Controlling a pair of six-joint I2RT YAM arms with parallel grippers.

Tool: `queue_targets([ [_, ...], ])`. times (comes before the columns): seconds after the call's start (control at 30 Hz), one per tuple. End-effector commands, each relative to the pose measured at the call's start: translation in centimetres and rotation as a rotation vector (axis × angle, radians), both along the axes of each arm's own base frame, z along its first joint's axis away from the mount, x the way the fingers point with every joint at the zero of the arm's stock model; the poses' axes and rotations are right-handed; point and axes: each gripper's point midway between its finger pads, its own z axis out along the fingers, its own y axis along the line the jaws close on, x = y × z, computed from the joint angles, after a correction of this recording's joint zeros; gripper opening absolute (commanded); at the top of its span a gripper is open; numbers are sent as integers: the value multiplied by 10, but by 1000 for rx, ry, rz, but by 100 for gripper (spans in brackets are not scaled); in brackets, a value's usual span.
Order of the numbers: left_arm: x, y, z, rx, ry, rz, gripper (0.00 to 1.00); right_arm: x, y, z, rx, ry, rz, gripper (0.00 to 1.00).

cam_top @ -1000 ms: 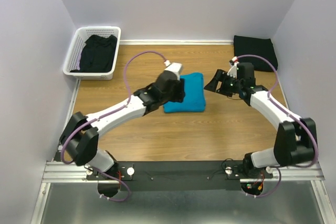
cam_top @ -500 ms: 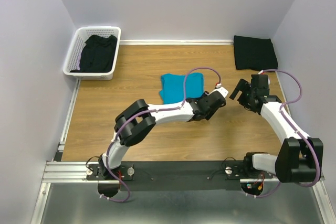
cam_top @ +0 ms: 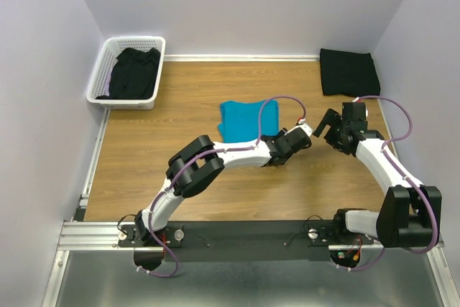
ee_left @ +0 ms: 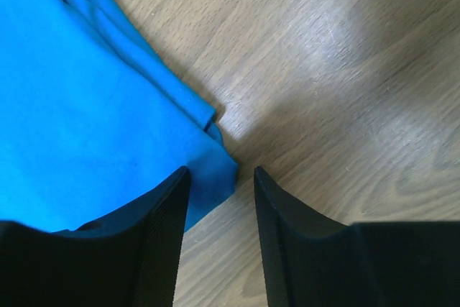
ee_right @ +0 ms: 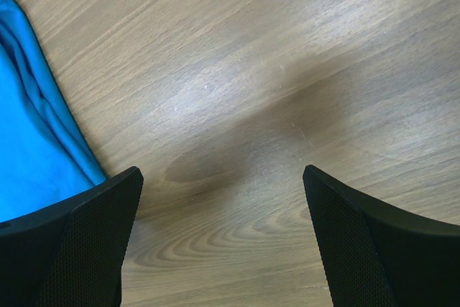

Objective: Fold and stack the t-shirts
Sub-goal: Neatly place the folded tshirt to the corner

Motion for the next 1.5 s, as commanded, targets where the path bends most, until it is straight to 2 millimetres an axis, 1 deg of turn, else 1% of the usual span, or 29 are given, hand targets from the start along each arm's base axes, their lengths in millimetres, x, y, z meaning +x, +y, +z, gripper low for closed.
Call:
queue_targets([
  [0.0,3,9,-2,51,-17,25,48,-1,2,-2,19,1,-9,100],
  [0.13,0,13,-14,86,0,18,48,-2,4,-1,29,-3,0,100],
  [0.23,-2,14,-21,111,19,8,44,-2,5,0,31,-8,-1,100],
  [0.33,-2,17,-25,133,27,8,31,-1,7,1,43,-14,9,100],
  [0.4,-2,19,-23,130,24,12,5,2,22,1,103,-23,71,100],
  [0.43,-1,19,-21,121,20,24,0,4,29,2,132,-26,99,100],
  [0.47,2,22,-14,102,8,37,0,5,41,1,190,-21,141,100],
  [0.53,6,25,-3,69,4,56,0,7,50,1,241,-24,157,100],
  [0.57,4,26,8,27,15,59,0,12,59,5,293,-44,172,100],
  [0.6,5,23,17,-16,13,60,0,14,65,3,328,-43,184,100],
  [0.63,7,28,29,-54,12,68,0,23,72,9,374,-84,197,100],
  [0.67,5,22,36,-104,20,52,0,22,88,10,460,-78,247,100],
  [0.73,3,22,46,-140,24,47,0,28,100,11,550,-90,270,100],
  [0.77,2,21,53,-159,23,41,0,37,106,17,594,-130,275,100],
  [0.8,-1,19,55,-174,33,31,0,39,111,9,633,-109,283,100],
  [0.87,-2,19,60,-188,36,27,0,44,116,5,688,-107,277,100],
  [0.9,-3,19,60,-192,42,26,0,49,123,10,726,-139,316,100],
  [0.93,-4,19,61,-199,44,29,0,50,127,-4,763,-104,316,100],
  [0.97,-4,19,63,-202,42,28,0,51,131,-6,816,-90,306,100],
  [1.0,-5,19,62,-203,47,25,0,57,137,1,851,-131,346,100],
  [1.03,-5,19,62,-205,47,26,0,57,143,-4,871,-120,354,100],
  [1.07,-6,19,62,-205,50,24,0,58,147,-15,896,-91,336,100],
  [1.1,-6,19,63,-208,49,22,0,65,152,-14,895,-108,354,100],
  [1.17,-6,19,62,-206,53,19,0,65,166,-22,900,-78,377,100],
  [1.2,-6,18,63,-210,56,20,0,64,172,-33,903,-48,376,100],
  [1.23,-6,18,63,-210,57,21,0,66,179,-33,904,-44,389,100],
  [1.27,-6,18,62,-211,58,24,0,63,190,-37,908,-23,407,100],
  [1.33,-6,16,63,-220,63,26,0,58,202,-48,904,13,416,100],
  [1.47,-7,9,71,-250,70,13,0,52,215,-62,872,41,428,97],
])
